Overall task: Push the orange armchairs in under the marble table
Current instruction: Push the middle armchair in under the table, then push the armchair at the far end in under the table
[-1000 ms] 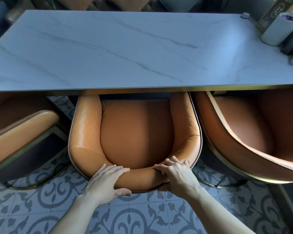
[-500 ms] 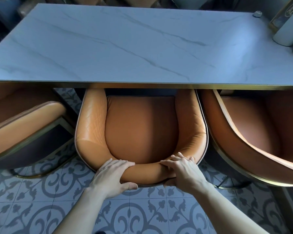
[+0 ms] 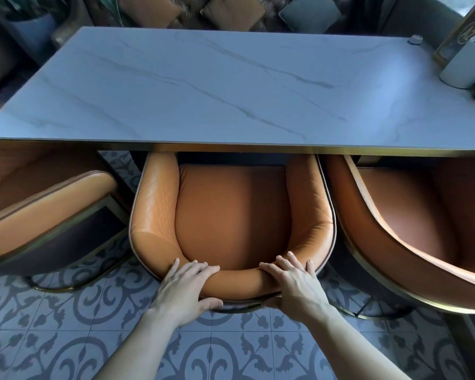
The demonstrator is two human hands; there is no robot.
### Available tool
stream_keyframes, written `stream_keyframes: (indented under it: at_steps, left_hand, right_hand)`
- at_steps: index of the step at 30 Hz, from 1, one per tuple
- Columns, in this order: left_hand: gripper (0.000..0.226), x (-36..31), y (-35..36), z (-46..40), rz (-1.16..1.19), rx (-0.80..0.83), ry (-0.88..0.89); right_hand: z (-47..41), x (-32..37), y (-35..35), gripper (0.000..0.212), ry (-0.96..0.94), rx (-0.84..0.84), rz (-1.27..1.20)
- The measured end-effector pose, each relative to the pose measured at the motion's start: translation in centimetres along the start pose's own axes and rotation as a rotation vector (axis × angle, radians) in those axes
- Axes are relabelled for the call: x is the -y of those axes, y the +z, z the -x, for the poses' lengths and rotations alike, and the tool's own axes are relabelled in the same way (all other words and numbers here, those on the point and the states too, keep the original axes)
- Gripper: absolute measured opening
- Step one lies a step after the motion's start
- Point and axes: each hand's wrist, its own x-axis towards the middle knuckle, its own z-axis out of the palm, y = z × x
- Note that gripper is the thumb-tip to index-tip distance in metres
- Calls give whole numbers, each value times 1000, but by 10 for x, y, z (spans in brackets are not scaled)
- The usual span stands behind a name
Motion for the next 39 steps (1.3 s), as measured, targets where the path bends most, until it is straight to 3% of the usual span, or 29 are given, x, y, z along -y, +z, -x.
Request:
stream_keyframes:
  at_steps: [6, 14, 21, 28, 33, 36, 39]
  left_hand:
    - [77, -10, -5, 14, 32, -10, -55]
    - [76, -5, -53, 50, 60, 133, -73]
    - [99, 35, -88, 88, 42, 103, -62]
    - [115, 113, -128, 145, 79, 119, -84]
    - [124, 201, -162, 197, 119, 36, -141]
    - [129, 257, -179, 229, 132, -49, -177]
    - [117, 313, -187, 261, 155, -162, -238]
  right_hand:
    - [11, 8, -8, 88, 7, 40, 17]
    - [29, 27, -46, 84, 84, 127, -32]
    - [60, 78, -86, 110, 239, 161, -95]
    - [82, 176, -114, 119, 338, 177, -134]
    - [70, 280, -126, 132, 315, 137, -71]
    - [52, 345, -127, 117, 259, 118, -41]
    - [34, 410, -127, 112, 170, 93, 0]
